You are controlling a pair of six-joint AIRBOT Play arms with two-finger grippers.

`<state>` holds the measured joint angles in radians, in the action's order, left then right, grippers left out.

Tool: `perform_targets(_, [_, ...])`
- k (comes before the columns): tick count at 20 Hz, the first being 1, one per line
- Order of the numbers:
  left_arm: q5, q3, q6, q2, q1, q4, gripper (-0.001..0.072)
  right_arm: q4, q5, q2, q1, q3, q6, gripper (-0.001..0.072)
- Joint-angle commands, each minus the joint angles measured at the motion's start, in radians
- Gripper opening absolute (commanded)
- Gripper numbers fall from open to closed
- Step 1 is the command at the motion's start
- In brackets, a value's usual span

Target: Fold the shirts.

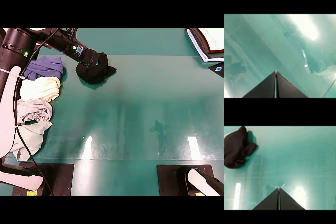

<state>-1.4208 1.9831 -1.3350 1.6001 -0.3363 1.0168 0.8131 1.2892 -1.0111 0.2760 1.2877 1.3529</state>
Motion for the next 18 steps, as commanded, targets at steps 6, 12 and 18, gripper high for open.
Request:
perform_targets(6, [0.000,0.000,0.000,0.000,0.000,0.000,0.0028,0.000,0.000,0.001,-0.001,0.001,0.000,0.0017])
perform_targets(12, [0.099,0.000,-0.001,0.000,0.000,-0.004,0.0028,0.000,-0.009,0.001,-0.001,0.001,0.000,0.0017])
perform_targets(18, [0.192,0.000,0.003,0.002,0.000,0.002,0.0043,-0.002,-0.111,0.001,-0.002,0.001,0.000,0.0017])
